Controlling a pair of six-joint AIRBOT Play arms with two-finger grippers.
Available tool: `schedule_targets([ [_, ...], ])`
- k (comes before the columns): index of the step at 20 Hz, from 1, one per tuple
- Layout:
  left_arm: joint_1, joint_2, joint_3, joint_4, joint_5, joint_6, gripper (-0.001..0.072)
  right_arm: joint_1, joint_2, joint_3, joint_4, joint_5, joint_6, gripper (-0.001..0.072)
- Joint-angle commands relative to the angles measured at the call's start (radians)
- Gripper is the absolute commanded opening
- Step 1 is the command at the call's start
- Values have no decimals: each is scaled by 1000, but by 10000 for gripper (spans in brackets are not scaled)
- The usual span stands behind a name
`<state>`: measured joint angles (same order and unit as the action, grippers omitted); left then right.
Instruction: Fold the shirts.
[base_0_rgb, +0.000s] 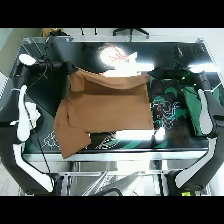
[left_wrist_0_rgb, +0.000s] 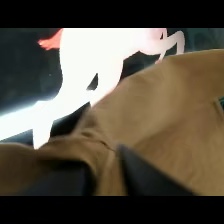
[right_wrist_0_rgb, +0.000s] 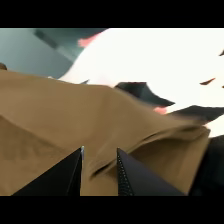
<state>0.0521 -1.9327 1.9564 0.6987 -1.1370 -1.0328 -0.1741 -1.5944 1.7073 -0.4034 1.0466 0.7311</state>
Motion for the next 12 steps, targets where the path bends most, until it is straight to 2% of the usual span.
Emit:
schedule_targets([
  [1,45,-83,119,-16,-60,-31,698,-25,-17,0,-4,-14,-18,253],
  [3,118,-17,62,8,-115,-31,698,-74,35,-1,-72,119,56,253],
  [5,205,43,4,95,-215,-46,697,-133,84,-7,-198,254,153,253],
  [7,291,92,-89,142,-322,-76,650,-182,123,-51,-271,351,216,253],
  [9,362,130,-221,149,-393,-74,650,-224,166,-152,-298,409,256,252],
  [12,443,146,-418,150,-394,-54,650,-265,262,-407,-297,423,277,252],
])
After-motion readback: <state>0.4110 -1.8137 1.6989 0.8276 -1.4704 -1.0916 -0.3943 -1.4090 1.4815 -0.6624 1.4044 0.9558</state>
